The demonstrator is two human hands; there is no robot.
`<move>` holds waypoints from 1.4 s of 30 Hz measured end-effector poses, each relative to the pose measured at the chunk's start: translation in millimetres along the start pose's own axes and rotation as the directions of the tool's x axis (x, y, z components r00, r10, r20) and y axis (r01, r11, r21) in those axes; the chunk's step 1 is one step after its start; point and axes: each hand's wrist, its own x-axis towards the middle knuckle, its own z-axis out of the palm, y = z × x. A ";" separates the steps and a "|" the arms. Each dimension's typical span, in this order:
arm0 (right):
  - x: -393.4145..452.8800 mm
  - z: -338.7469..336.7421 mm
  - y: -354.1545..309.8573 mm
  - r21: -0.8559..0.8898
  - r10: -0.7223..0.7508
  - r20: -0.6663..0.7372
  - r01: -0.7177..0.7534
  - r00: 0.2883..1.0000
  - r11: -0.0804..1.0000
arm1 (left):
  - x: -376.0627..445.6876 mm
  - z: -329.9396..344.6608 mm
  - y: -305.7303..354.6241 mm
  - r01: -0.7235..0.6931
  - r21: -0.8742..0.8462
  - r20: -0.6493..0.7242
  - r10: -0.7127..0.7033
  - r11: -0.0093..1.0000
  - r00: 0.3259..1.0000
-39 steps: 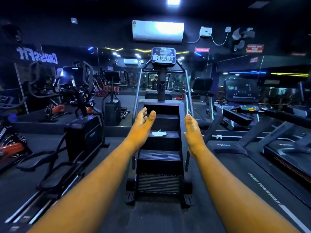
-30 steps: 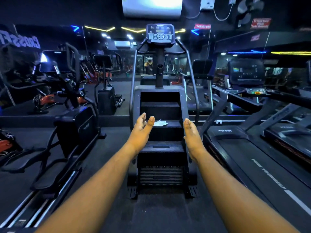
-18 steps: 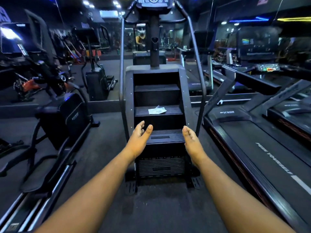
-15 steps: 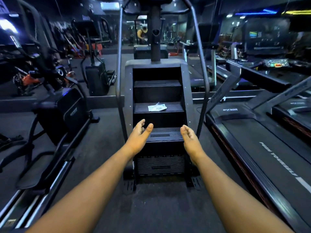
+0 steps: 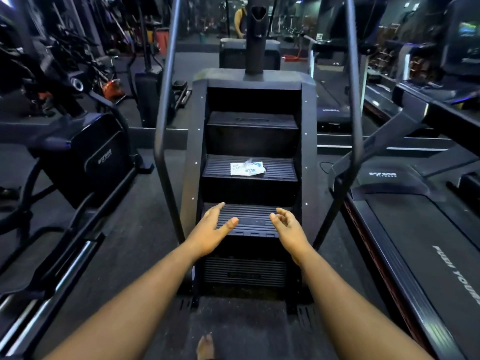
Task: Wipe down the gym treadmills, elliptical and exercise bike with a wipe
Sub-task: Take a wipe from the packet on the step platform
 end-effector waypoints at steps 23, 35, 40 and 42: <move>418.6 28.4 6.8 -0.396 0.176 -0.071 -0.190 0.982 0.899 | 427.2 -10.3 -94.7 -0.054 0.530 0.263 -0.104 0.846 0.959; 607.6 33.4 45.4 -0.752 0.107 0.041 -0.040 0.993 0.658 | 587.0 32.9 -110.7 0.030 0.640 0.256 -0.251 0.768 0.934; 638.1 38.5 59.1 -0.886 0.124 0.170 0.096 0.978 0.454 | 616.7 44.8 -121.5 0.003 0.680 0.322 -0.303 0.734 0.897; 642.6 39.2 63.5 -0.909 0.147 0.207 0.135 0.967 0.394 | 619.8 49.0 -125.9 -0.006 0.681 0.347 -0.316 0.732 0.883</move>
